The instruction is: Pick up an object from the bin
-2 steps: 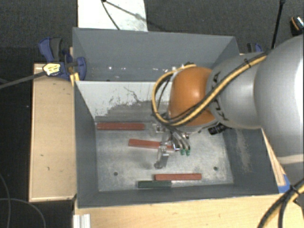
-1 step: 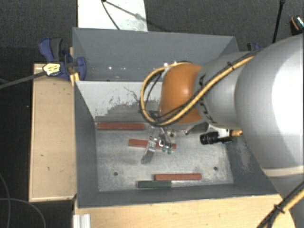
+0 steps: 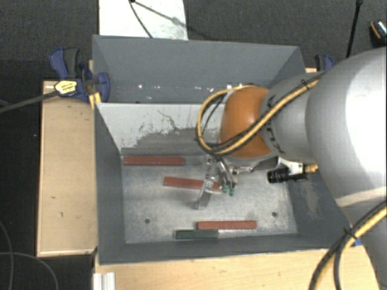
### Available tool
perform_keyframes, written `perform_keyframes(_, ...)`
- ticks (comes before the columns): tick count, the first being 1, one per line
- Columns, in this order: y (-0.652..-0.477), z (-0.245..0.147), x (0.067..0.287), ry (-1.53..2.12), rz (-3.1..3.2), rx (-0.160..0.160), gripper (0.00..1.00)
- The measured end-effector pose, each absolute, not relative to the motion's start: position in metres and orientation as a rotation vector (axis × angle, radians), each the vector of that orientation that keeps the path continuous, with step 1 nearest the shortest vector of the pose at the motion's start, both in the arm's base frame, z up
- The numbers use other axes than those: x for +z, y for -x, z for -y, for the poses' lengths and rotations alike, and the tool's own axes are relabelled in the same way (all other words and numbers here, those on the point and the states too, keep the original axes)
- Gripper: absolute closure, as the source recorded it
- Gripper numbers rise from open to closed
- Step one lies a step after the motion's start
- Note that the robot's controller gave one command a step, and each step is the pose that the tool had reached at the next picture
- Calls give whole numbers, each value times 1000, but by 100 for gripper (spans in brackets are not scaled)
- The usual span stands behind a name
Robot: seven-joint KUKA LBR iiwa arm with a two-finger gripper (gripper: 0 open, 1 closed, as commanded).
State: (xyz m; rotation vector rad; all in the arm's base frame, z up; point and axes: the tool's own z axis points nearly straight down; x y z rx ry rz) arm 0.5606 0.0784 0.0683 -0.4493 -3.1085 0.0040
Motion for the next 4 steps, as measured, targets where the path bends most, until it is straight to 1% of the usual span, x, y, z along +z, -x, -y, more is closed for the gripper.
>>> perform_keyframes(1, -561, -78, 69, 450, 3109, 0, 0)
perform_keyframes(2, -561, -78, 69, 445, 3110, 0, 100)
perform_keyframes(4, -563, -78, 75, 438, 3115, 0, 100)
